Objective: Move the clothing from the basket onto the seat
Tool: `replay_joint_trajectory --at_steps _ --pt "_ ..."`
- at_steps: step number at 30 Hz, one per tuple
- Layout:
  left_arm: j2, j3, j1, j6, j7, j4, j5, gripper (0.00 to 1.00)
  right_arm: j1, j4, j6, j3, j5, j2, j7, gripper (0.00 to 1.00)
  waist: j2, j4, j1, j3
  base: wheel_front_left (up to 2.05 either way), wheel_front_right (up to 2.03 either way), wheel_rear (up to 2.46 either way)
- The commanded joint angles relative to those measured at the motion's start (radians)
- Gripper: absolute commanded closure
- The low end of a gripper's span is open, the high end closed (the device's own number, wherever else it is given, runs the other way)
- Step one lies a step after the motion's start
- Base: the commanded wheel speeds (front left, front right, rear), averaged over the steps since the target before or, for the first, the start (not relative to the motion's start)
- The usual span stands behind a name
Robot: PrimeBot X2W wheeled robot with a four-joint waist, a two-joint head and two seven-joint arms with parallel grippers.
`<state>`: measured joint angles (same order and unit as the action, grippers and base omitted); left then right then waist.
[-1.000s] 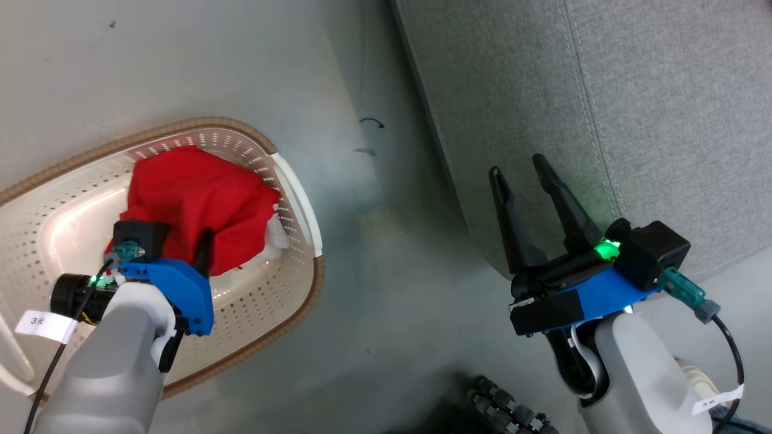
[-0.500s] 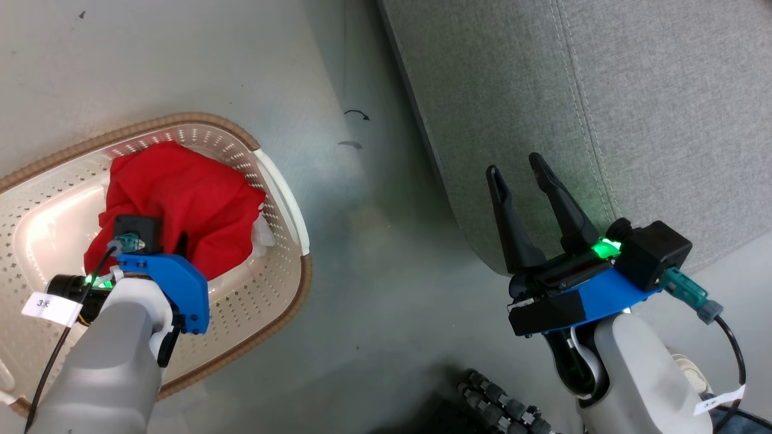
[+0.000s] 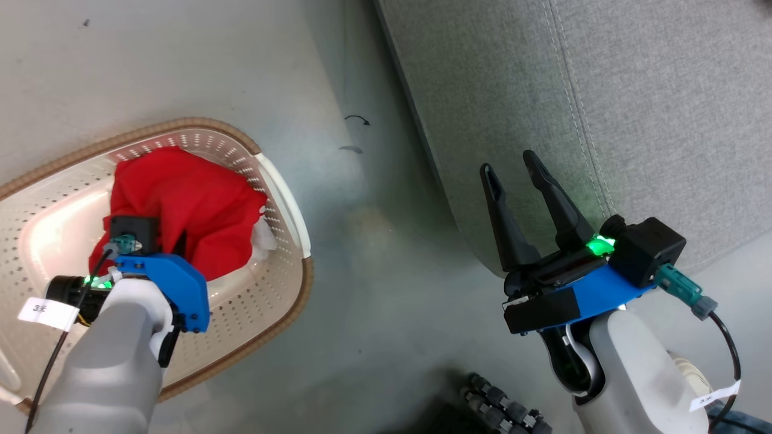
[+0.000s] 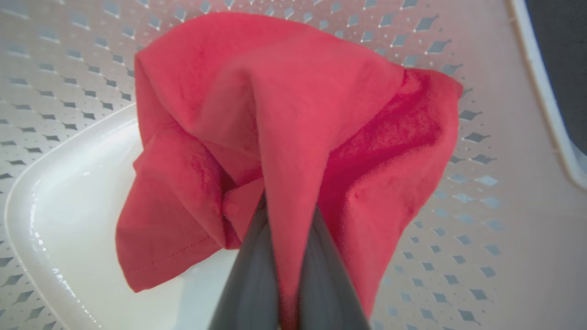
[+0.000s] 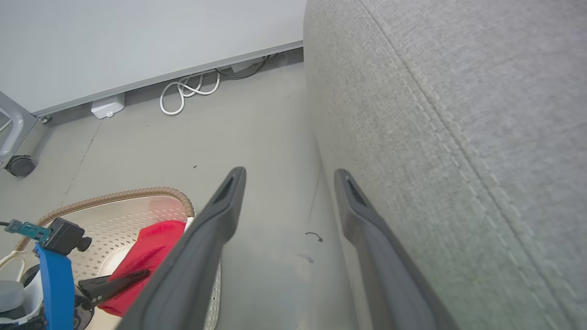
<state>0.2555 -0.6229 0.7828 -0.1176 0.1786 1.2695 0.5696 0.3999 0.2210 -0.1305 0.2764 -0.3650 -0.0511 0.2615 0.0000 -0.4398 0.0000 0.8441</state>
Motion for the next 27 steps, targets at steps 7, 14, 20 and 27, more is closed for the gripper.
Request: replay_joint_trajectory --at_steps 7,14,20,27 --pt "-0.038 -0.007 -0.012 -0.007 0.027 0.003 0.014 1.0 0.018 0.02 0.0 -0.005 0.016 0.001 0.005 0.0 0.0 0.05 0.0 -0.073 0.0 0.0 0.0" --pt "-0.093 -0.026 -0.049 -0.012 0.063 -0.015 0.021 1.0 -0.005 0.052 0.0 -0.027 0.059 0.001 0.005 0.0 0.0 0.117 0.0 -0.205 0.0 0.0 0.0" --pt "-0.134 -0.057 -0.094 -0.014 0.082 -0.058 0.009 1.0 -0.034 0.091 0.0 -0.039 0.096 0.0 0.004 0.0 0.0 0.176 0.0 -0.343 0.0 0.0 0.0" --pt "-0.158 -0.073 -0.146 -0.015 0.088 -0.18 -0.003 1.0 -0.072 0.113 0.0 -0.053 0.124 0.0 -0.02 0.0 0.0 0.239 0.0 -0.481 0.0 0.0 0.0"
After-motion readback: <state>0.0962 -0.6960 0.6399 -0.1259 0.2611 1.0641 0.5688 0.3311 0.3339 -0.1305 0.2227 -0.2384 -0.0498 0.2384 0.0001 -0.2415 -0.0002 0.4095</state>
